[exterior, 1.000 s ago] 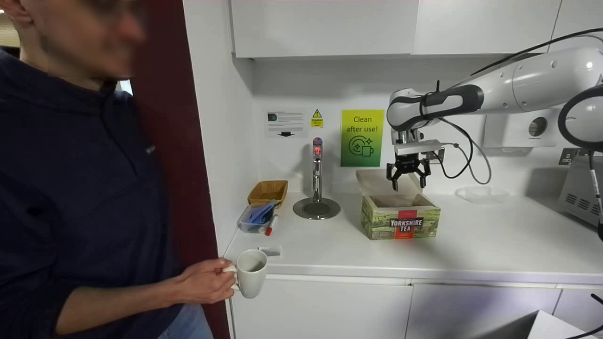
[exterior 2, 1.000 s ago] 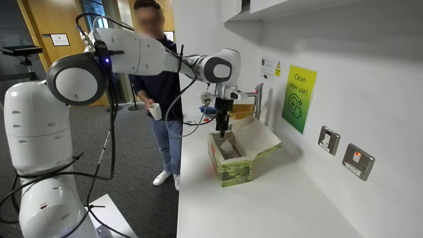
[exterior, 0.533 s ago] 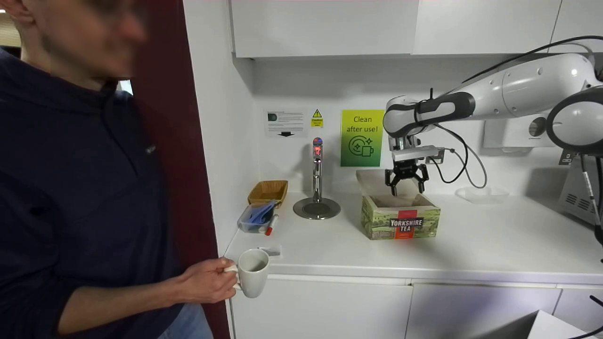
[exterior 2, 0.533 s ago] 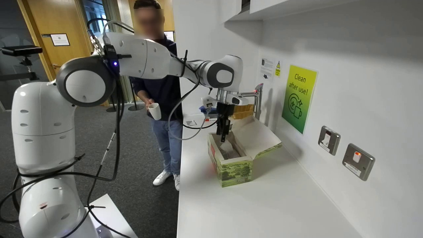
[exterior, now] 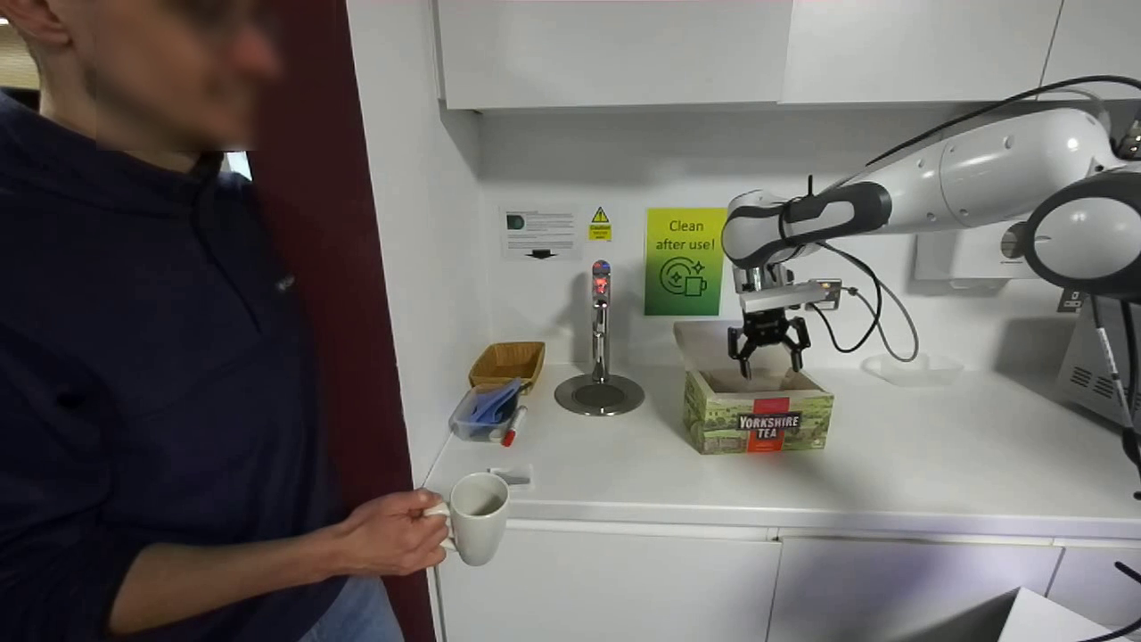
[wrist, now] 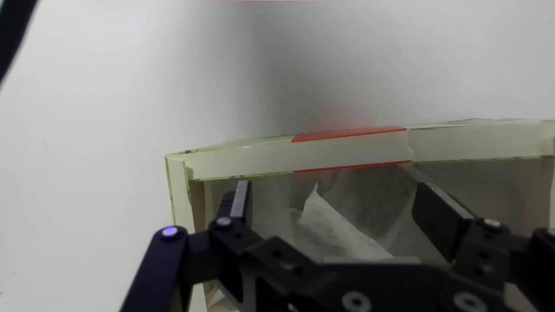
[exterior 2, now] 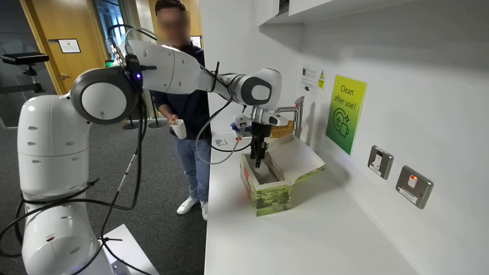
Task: Pick up one tea bag from the green box and put it into the white mug
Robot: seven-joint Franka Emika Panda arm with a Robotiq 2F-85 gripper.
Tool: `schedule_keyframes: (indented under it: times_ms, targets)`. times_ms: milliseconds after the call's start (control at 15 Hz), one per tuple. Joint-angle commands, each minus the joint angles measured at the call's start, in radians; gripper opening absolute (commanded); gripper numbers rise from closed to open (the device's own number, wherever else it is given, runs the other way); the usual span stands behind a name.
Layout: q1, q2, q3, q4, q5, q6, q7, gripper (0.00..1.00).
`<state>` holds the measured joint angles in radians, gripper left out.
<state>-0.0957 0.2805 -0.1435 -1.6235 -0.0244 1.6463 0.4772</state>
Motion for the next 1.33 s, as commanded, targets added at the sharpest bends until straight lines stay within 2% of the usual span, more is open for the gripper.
schedule_keyframes:
  times_ms: [0, 1267]
  targets:
    - [-0.007, 0.016, -0.007, 0.048, 0.025, -0.055, 0.006, 1.0]
    - [-0.018, 0.132, -0.02, 0.177, 0.04, -0.116, 0.006, 1.0]
